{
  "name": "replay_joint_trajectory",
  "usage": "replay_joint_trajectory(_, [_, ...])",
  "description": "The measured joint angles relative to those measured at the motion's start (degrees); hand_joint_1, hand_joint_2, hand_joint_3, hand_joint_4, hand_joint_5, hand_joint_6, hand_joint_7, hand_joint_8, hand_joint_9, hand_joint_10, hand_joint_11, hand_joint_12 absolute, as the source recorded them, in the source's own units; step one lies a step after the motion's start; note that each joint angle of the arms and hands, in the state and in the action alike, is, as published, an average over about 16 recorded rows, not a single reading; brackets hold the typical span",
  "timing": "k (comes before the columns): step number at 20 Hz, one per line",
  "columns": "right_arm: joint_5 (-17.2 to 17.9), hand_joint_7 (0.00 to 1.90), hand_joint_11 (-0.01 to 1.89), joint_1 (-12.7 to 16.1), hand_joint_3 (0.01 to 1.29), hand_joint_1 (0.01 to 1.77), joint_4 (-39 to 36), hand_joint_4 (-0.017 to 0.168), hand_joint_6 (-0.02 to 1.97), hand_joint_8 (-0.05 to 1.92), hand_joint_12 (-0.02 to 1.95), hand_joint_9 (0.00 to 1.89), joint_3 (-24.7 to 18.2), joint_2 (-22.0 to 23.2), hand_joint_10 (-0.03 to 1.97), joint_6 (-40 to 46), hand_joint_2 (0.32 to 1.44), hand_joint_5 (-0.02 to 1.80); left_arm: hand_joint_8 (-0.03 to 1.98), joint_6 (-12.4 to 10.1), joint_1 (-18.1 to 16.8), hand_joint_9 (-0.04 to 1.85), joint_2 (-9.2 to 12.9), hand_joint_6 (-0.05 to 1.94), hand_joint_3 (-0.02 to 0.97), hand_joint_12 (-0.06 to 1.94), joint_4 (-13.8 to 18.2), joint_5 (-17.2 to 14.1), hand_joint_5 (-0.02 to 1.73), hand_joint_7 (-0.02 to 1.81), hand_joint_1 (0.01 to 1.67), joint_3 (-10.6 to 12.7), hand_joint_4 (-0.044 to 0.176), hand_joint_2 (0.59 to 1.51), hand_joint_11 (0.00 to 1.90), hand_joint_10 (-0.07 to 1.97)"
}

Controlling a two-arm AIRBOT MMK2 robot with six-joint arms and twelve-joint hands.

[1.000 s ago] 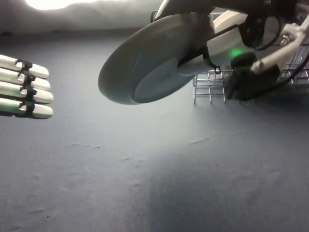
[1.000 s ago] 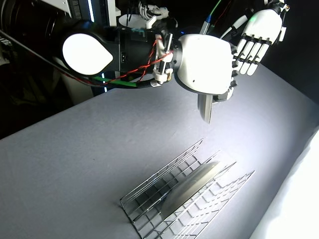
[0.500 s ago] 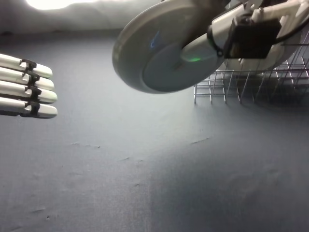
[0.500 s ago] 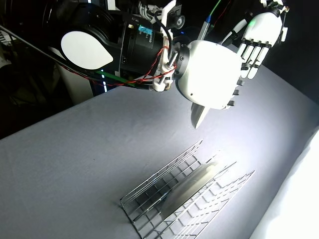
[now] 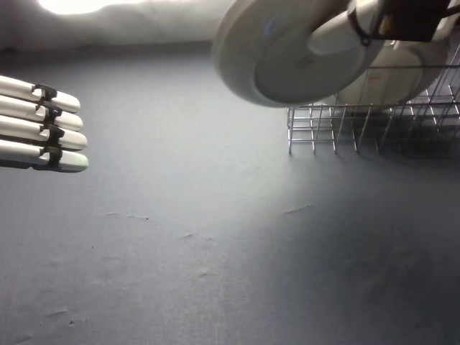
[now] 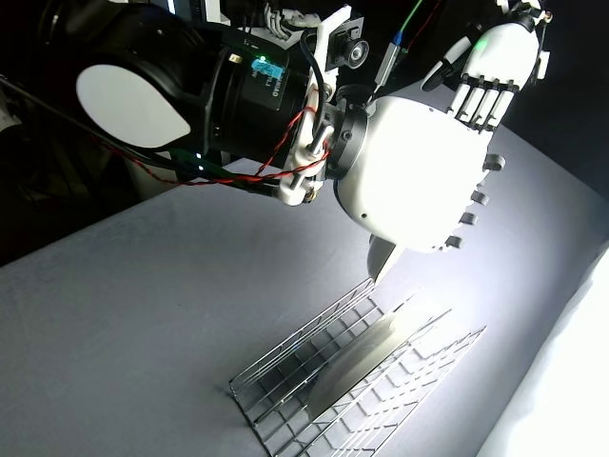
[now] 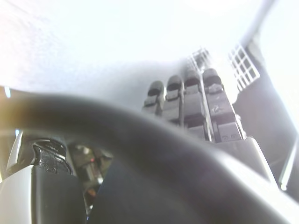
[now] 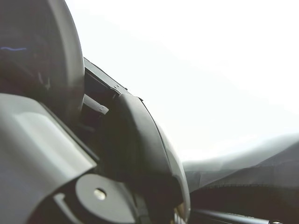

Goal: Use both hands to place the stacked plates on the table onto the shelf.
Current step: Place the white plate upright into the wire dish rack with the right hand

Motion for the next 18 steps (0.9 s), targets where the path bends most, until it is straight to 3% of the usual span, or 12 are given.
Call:
replay_joint_trajectory(8, [0.04,1.13,0.93,-1.15,0.01,1.4,-2.63,-0.002,0.94,0.7,0.9,1.07,1.36,2.92,0.87,-0.02,0.95,0.97,0.02,-0.74,-0.75,0.02,-0.02,0.01,0.017,0.01,0.56,-0.12,0.02,0.04,0.02,-0.29,0.002,1.064,0.02,0.01])
replay_joint_trajectory(18, [4.36,1.13,0.92,-6.46,0.01,1.4,-6.64,-0.002,0.93,0.66,0.92,1.07,2.16,4.73,0.87,-0.07,0.95,0.97,0.02,-1.05,-1.01,0.02,-0.04,0.01,0.018,0.01,0.55,-0.45,0.03,0.04,0.02,-0.62,0.002,1.064,0.02,0.01])
